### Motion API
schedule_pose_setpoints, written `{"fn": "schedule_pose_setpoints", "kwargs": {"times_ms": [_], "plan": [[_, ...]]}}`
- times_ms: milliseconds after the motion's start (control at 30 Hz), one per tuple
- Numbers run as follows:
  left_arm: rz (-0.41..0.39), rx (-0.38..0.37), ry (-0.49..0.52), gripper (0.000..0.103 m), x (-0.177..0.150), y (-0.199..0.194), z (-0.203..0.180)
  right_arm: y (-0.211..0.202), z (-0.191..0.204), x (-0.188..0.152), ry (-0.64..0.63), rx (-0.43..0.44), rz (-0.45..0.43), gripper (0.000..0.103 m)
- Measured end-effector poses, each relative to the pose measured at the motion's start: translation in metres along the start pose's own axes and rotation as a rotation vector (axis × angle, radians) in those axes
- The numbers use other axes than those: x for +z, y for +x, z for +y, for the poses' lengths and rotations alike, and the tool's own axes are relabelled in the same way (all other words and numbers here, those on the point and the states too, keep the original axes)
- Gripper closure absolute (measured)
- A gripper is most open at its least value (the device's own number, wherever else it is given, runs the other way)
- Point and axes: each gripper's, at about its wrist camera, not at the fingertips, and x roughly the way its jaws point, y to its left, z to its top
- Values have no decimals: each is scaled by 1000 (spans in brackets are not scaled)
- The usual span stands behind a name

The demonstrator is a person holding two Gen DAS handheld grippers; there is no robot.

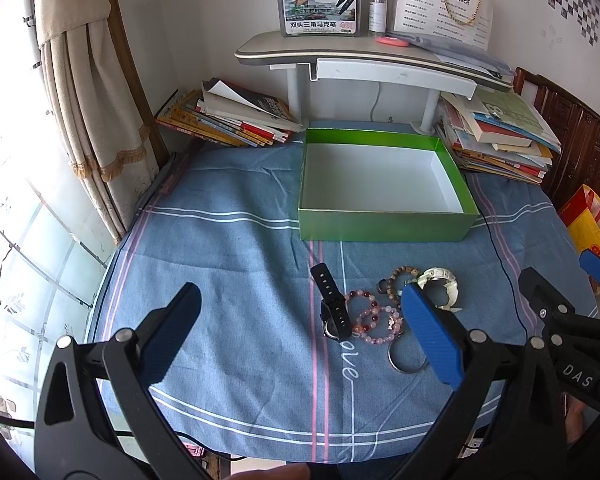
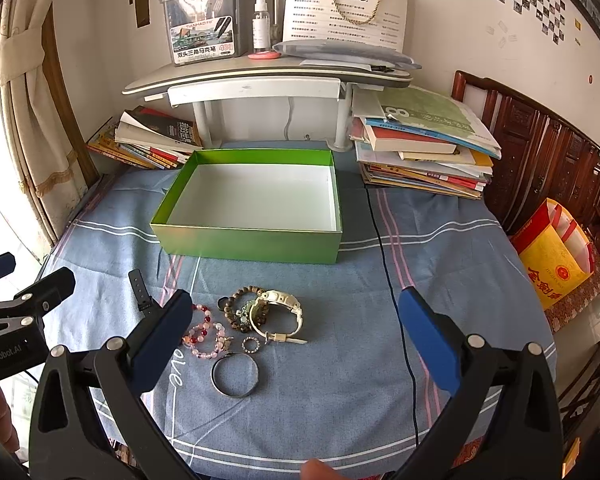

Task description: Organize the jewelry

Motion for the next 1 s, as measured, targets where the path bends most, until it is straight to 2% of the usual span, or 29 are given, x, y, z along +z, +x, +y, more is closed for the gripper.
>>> {"fn": "schedule_pose_setpoints", "kwargs": {"times_ms": [1000], "plan": [[-2,-4,6,4,-3,-3,2,0,2,-2,5,-6,3,3]]}}
